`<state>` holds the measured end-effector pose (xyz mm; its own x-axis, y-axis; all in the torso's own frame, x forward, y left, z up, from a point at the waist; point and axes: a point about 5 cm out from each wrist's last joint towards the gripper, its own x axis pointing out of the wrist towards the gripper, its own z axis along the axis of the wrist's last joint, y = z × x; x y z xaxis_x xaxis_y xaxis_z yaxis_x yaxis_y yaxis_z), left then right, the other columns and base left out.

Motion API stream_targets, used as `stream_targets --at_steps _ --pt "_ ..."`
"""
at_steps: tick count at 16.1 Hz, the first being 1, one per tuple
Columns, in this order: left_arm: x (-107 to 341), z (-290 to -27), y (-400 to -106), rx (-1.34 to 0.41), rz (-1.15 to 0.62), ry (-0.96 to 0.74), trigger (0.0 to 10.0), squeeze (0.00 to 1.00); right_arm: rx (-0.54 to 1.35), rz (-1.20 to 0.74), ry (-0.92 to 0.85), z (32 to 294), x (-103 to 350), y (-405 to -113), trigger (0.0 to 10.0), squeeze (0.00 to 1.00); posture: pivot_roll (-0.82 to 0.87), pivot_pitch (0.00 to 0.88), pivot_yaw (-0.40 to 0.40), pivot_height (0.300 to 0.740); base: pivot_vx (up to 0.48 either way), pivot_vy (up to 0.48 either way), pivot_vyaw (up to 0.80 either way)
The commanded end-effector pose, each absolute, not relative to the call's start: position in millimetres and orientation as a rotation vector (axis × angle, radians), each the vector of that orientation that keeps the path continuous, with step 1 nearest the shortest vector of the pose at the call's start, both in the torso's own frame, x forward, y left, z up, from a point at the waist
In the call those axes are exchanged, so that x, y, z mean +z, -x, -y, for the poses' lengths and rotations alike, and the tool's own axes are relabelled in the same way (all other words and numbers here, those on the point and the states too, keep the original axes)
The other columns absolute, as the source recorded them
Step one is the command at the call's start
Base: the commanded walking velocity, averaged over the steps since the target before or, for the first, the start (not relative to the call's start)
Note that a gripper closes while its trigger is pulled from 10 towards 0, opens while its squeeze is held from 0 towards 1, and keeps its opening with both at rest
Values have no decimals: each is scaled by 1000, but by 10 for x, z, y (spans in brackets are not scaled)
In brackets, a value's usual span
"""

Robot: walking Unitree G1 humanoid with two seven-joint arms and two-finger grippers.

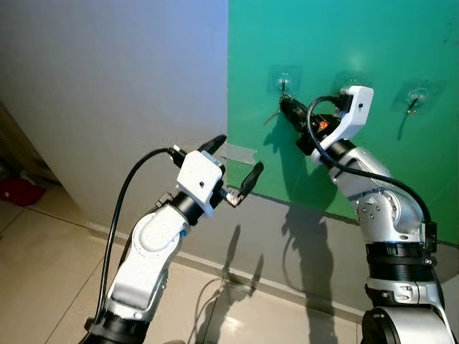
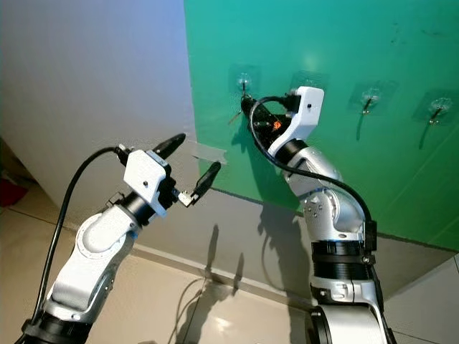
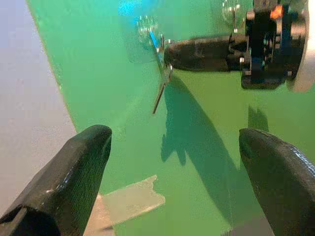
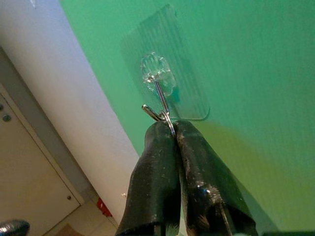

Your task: Hang keys on a hook

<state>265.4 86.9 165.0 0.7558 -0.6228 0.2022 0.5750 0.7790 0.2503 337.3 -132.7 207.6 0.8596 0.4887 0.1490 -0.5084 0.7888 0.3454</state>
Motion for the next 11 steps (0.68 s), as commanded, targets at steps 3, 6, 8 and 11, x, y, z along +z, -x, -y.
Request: stream_targets --at_steps 3,6,8,11 --pt "1672 -845 -2630 -668 291 -185 10000 0 502 25 -381 1343 1972 -3329 10000 0 -87 0 8 740 0 0 0" --pt "1696 -812 -2651 -674 305 -177 10000 0 508 30 -385 1309 1965 -3322 10000 0 -91 0 13 740 0 0 0" --pt "1729 -799 -2673 -669 320 -165 10000 0 509 28 -390 1279 1960 -3346 10000 0 -95 0 15 740 0 0 0" --pt "1755 -796 -2692 -660 330 -158 10000 0 484 16 -397 1266 1933 -3389 10000 780 -96 0 17 740 0 0 0"
